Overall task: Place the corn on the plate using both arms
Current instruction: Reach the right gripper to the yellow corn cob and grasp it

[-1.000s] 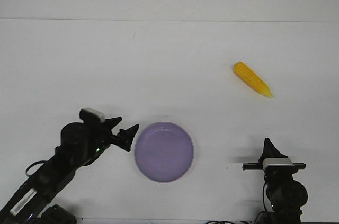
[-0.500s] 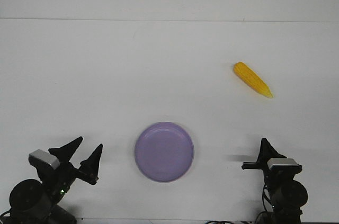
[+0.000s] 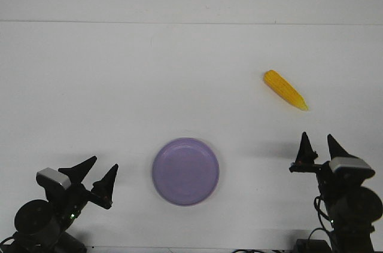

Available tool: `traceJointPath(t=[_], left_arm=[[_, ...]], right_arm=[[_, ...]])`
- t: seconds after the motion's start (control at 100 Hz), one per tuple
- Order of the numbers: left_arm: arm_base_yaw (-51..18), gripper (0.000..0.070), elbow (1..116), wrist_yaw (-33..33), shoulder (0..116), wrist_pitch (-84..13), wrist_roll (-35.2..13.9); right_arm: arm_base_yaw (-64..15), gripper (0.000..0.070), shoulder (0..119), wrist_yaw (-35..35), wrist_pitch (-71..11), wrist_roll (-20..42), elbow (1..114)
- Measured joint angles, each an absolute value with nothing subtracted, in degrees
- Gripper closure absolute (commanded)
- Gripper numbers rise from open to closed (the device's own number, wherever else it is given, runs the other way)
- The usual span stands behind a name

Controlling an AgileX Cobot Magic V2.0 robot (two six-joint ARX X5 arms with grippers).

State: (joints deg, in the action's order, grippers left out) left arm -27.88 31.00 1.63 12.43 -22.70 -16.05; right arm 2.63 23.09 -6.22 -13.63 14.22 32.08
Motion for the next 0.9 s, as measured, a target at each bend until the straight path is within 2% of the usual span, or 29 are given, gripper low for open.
traceJointPath(t=[0.27,0.42,0.55,0.69,0.9], left_arm=[[-27.88,0.0242,31.00,1.56,12.43,-22.70,-16.05],[-27.88,0.0242,31.00,1.56,12.43,-22.68,-16.03],[-27.88,0.0242,31.00,1.37,12.43,-22.65,-16.03],[-27.88,0.0242,31.00,1.19,12.43,-22.65,-16.03],[-27.88,0.0242,31.00,1.19,12.43,-22.70,-16.03]], right_arm=[[2.63,0.0126,58.26,-6.24,-21.39,1.21,54.41],[2.61,0.0126,82.00,-6.28,-29.67,-5.54,67.96],[1.98,0.0126,97.27,-5.21,-34.74,-10.52,78.59],[1.87,0.0127,105.93,-2.81,-33.89,-13.91,85.60],[1.63,0.0127,110.45,-1.28,-30.48,-17.52,89.01]])
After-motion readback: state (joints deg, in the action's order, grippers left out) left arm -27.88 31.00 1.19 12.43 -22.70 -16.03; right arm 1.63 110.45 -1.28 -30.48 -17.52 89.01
